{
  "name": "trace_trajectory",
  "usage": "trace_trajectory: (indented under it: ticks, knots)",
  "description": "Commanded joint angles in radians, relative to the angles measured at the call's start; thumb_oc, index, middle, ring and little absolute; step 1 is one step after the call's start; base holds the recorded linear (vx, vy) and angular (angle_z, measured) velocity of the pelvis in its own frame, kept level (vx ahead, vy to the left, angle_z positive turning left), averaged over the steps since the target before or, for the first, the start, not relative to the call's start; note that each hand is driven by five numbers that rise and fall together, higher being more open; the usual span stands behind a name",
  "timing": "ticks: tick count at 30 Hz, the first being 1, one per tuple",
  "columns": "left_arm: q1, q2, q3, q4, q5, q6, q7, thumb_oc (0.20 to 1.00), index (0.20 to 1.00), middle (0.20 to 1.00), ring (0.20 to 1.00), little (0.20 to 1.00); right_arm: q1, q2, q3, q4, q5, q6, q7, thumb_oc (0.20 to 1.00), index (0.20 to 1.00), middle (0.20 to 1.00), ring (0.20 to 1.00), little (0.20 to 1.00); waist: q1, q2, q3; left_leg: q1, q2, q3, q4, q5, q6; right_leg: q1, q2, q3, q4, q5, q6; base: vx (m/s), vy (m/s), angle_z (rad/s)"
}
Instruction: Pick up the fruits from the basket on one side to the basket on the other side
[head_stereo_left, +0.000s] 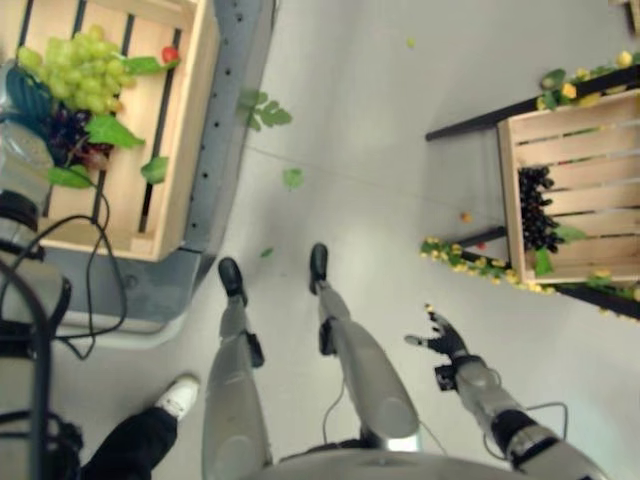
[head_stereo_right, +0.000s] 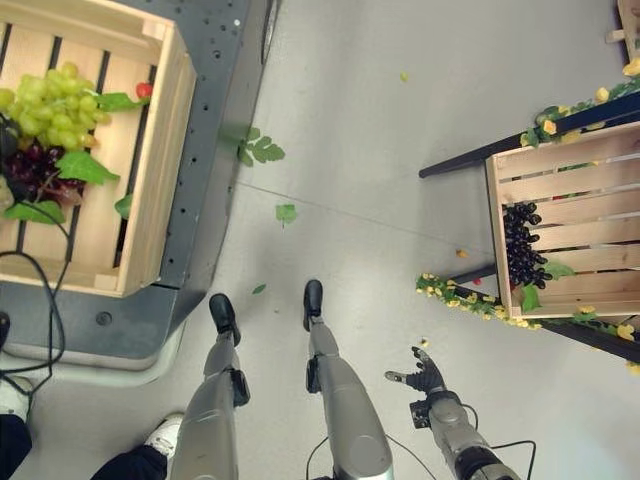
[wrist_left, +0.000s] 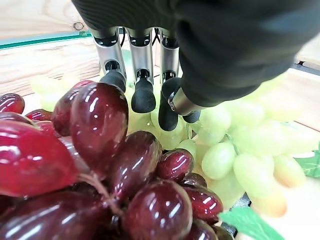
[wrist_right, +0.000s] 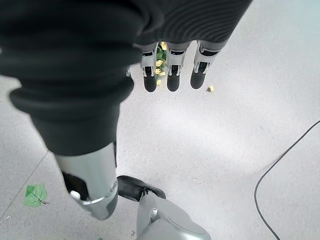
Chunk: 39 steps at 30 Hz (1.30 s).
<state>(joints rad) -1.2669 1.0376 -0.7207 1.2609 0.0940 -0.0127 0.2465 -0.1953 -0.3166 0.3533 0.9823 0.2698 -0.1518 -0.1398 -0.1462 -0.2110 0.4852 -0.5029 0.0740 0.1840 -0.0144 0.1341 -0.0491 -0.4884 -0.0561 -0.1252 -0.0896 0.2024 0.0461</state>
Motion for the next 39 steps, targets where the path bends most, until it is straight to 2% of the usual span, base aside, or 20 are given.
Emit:
trace_trajectory:
  ticks: [1, 8, 14, 16, 17, 23, 28, 35, 39]
  knots:
    - [-0.051, 0.038, 0.029, 0.034, -0.035, -0.006, 0.03, 0.2, 0.2, 0.2, 0.2, 0.2, 0.03, -0.043, 0.001, -0.013, 0.037, -0.023, -0.009, 1.0, 1.0, 1.0, 1.0, 1.0, 0.02, 0.03, 0.003, 0.008, -0.032, -0.041, -0.028, -0.016, 0.006, 0.047, -0.052, -0.032, 0.022, -0.02, 0.143, 0.0, 0.0, 0.0]
    - [-0.034, 0.014, 0.056, 0.011, -0.067, -0.012, 0.036, 0.2, 0.2, 0.2, 0.2, 0.2, 0.031, -0.04, 0.008, -0.026, 0.03, -0.025, -0.011, 1.0, 1.0, 1.0, 1.0, 1.0, 0.026, 0.027, 0.008, 0.009, -0.031, -0.047, -0.03, -0.013, 0.006, 0.047, -0.049, -0.037, 0.025, -0.021, 0.141, 0.0, 0.0, 0.0]
    - [0.022, -0.032, 0.15, -0.067, -0.216, -0.054, 0.044, 0.2, 0.2, 0.2, 0.2, 0.2, 0.042, -0.034, -0.001, -0.015, 0.03, -0.021, -0.012, 1.0, 1.0, 1.0, 1.0, 1.0, 0.033, 0.026, 0.01, 0.015, -0.034, -0.055, -0.031, -0.014, 0.006, 0.053, -0.05, -0.04, 0.026, -0.023, 0.137, 0.0, 0.0, 0.0]
    - [0.032, -0.036, 0.158, -0.086, -0.227, -0.06, 0.044, 0.2, 0.2, 0.2, 0.2, 0.2, 0.045, -0.034, -0.001, -0.016, 0.028, -0.02, -0.012, 1.0, 1.0, 1.0, 1.0, 1.0, 0.033, 0.027, 0.012, 0.017, -0.035, -0.055, -0.031, -0.014, 0.006, 0.055, -0.05, -0.041, 0.027, -0.024, 0.137, 0.0, 0.0, 0.0]
    - [0.068, -0.049, 0.202, -0.123, -0.296, -0.077, 0.043, 0.2, 0.2, 0.2, 0.2, 0.2, 0.049, -0.032, -0.01, -0.009, 0.028, -0.018, -0.013, 1.0, 1.0, 1.0, 1.0, 1.0, 0.037, 0.029, 0.014, 0.02, -0.036, -0.058, -0.032, -0.014, 0.006, 0.058, -0.049, -0.042, 0.027, -0.024, 0.136, 0.0, 0.0, 0.0]
    - [0.194, -0.072, 0.298, -0.302, -0.463, -0.141, 0.037, 0.2, 0.2, 0.2, 0.2, 0.2, 0.063, -0.029, -0.032, -0.005, 0.027, -0.012, -0.013, 1.0, 1.0, 1.0, 1.0, 1.0, 0.05, 0.035, 0.019, 0.023, -0.041, -0.064, -0.032, -0.013, 0.004, 0.066, -0.05, -0.047, 0.027, -0.024, 0.135, 0.0, -0.004, 0.01]
    - [0.368, -0.088, 0.399, -0.574, -0.625, -0.213, 0.041, 0.2, 0.2, 0.2, 0.2, 0.2, 0.083, -0.029, -0.057, -0.02, 0.018, -0.005, -0.014, 1.0, 1.0, 1.0, 1.0, 1.0, 0.064, 0.043, 0.026, 0.029, -0.048, -0.074, -0.031, -0.013, 0.004, 0.073, -0.051, -0.053, 0.028, -0.023, 0.135, -0.01, 0.0, 0.05]
    - [0.574, -0.092, 0.507, -0.864, -0.729, -0.274, 0.031, 0.2, 0.2, 0.2, 0.2, 0.2, 0.102, -0.03, -0.086, -0.022, -0.001, 0.006, -0.013, 1.0, 1.0, 1.0, 1.0, 1.0, 0.083, 0.053, 0.034, 0.035, -0.055, -0.087, -0.031, -0.014, 0.005, 0.084, -0.054, -0.06, 0.027, -0.025, 0.133, 0.0, -0.001, 0.01]
    - [0.615, -0.08, 0.525, -0.915, -0.738, -0.279, 0.021, 0.2, 0.2, 0.2, 0.2, 0.2, 0.106, -0.03, -0.088, -0.021, -0.006, 0.008, -0.013, 1.0, 1.0, 1.0, 1.0, 1.0, 0.087, 0.058, 0.034, 0.033, -0.057, -0.088, -0.03, -0.013, 0.005, 0.083, -0.054, -0.062, 0.027, -0.024, 0.132, 0.0, 0.0, 0.0]
